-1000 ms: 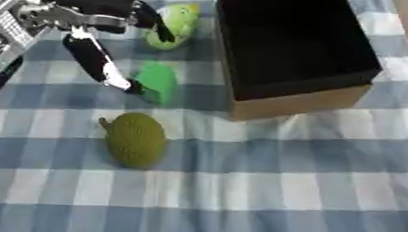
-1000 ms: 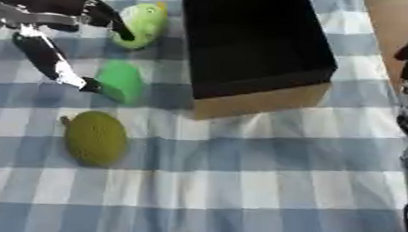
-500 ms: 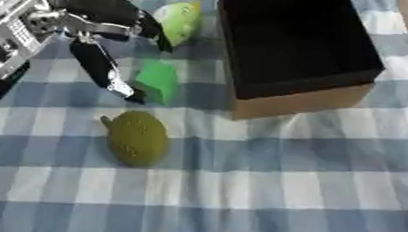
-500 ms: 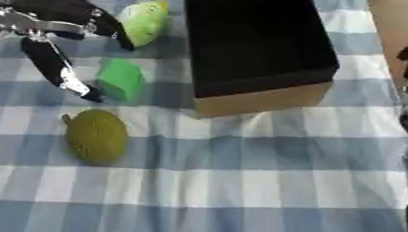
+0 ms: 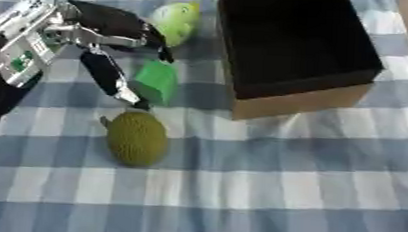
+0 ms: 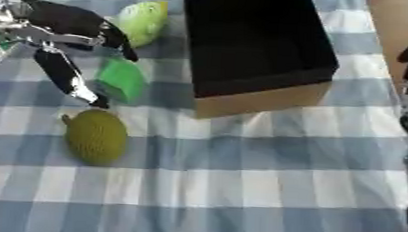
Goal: Pick up objects on the table and place them in the box.
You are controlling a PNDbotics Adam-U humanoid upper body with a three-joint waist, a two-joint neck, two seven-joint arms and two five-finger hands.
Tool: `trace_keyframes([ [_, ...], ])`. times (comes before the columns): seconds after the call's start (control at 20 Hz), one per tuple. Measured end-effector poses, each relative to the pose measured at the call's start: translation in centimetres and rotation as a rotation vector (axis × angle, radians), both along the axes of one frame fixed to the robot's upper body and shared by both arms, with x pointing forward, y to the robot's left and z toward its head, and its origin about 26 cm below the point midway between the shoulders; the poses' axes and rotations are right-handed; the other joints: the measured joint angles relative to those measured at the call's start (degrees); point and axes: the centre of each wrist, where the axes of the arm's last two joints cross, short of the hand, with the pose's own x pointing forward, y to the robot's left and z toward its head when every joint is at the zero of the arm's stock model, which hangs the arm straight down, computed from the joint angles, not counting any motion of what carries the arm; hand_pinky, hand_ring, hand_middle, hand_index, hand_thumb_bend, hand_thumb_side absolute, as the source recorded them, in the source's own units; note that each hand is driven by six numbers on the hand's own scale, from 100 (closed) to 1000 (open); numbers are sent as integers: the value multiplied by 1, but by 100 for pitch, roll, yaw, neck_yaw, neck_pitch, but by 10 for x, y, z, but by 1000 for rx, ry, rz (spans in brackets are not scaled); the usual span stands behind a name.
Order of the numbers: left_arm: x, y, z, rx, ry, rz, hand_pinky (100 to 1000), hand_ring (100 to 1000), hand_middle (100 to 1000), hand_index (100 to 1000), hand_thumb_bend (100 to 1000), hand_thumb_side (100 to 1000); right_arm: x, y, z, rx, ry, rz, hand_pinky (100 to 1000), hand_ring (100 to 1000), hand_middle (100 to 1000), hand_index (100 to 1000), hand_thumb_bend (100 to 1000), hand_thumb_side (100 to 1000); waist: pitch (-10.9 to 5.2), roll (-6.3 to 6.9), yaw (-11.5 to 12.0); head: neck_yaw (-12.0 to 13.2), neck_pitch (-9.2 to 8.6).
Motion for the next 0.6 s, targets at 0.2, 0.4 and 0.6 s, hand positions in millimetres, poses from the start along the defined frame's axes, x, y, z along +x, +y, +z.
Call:
trace_keyframes([
  [0.2,3,-1,-6,16,-5,7,890,849,728,875,424,608,0,1,0,-4,4,5,946,1000,384,951,100,470,0,0,-5,22,0],
  [0.4,6,1,-11,19,-4,14,846,803,659,829,238,526,0,1,-1,-9,5,8,947,1000,382,951,100,468,0,0,-10,28,0],
  [0.6,3,0,-9,1,-6,-5,803,752,587,772,100,393,0,1,-1,-10,7,8,947,1000,381,952,100,470,0,0,-10,36,1],
])
